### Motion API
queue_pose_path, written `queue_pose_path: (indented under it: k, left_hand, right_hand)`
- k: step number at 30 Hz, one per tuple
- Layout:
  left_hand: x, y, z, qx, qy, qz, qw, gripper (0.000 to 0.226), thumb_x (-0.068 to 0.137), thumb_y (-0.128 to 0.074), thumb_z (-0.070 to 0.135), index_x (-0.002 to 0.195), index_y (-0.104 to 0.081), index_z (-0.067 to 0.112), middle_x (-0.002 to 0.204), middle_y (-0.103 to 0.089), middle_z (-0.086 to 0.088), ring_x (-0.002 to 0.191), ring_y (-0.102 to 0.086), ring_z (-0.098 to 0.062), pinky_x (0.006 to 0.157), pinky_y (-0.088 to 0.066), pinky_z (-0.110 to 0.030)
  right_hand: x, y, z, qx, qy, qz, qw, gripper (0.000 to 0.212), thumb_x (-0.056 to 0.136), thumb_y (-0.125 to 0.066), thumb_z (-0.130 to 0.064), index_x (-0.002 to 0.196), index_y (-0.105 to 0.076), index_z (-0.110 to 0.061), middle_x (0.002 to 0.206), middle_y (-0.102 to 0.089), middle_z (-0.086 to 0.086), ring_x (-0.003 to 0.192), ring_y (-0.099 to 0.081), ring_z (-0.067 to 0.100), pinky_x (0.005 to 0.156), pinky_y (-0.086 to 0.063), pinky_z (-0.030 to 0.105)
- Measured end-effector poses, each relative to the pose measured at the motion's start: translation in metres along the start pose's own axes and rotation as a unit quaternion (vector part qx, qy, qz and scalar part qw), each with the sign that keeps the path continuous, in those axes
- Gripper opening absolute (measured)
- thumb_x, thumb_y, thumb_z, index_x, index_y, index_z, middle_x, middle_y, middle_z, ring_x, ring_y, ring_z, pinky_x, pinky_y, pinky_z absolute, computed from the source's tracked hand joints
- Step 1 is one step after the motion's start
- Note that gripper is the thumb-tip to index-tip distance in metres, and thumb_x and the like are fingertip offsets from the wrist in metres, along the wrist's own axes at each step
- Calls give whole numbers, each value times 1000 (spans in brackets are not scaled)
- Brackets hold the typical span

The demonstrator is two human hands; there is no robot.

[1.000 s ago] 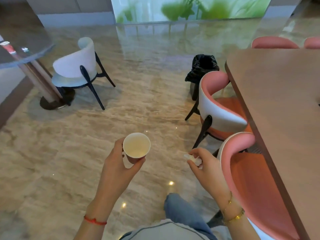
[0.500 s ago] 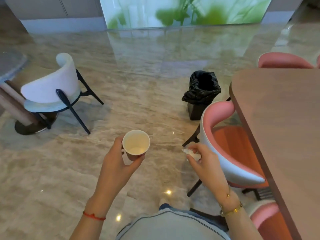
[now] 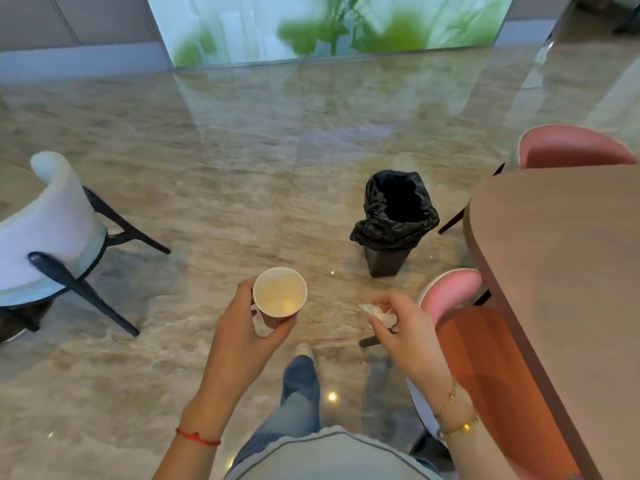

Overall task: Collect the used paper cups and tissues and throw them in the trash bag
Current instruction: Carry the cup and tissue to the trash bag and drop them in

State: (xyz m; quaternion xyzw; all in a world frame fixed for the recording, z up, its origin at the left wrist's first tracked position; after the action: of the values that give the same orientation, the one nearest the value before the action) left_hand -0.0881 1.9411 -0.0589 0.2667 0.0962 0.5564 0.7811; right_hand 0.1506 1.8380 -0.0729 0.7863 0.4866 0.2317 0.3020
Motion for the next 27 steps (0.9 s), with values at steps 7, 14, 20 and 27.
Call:
queue_pose_path:
  k: [7, 14, 20, 27]
  left_hand:
    - [183, -22, -2, -9, -34, -50, 998, 63, 72, -82, 39, 119, -41, 45, 114, -50, 33, 105, -50, 16, 76, -44, -3]
    - [331, -62, 4, -8, -69, -121, 990, 65, 72, -82, 37, 123, -42, 40, 115, -51, 32, 106, -52, 11, 79, -47, -8]
    - [432, -126, 7, -5, -91, -174, 981, 65, 71, -82, 38, 118, -38, 47, 112, -48, 35, 104, -53, 11, 79, -46, -9]
    - [541, -229, 17, -14, -89, -204, 975, 68, 68, -83, 39, 118, -36, 47, 109, -44, 36, 102, -48, 18, 74, -43, -4]
  right_hand:
    - [155, -9, 8, 0, -16, 47, 999, 21, 84, -68, -17, 104, -62, -18, 96, -61, -6, 88, -54, 3, 74, -44, 16]
    - [268, 8, 32, 3, -75, 131, 988, 22, 80, -71, -10, 98, -63, -19, 88, -60, -10, 82, -53, 2, 70, -45, 18]
    - [350, 23, 75, -1, -109, 143, 984, 16, 84, -68, -14, 98, -62, -18, 91, -62, -6, 85, -57, 6, 73, -45, 16]
    - [450, 52, 142, -3, -140, 150, 979, 12, 86, -65, -14, 96, -62, -19, 90, -61, -7, 85, -57, 6, 74, -48, 21]
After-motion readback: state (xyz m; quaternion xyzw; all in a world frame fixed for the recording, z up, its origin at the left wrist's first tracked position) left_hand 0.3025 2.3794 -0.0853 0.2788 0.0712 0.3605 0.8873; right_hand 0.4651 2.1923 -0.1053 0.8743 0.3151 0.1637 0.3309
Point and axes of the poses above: each hand's wrist, its own x-axis towards the middle knuckle, its own y-axis out of the back of the hand, z = x × y, the point moved 4 cm from there along x, towards the middle knuckle
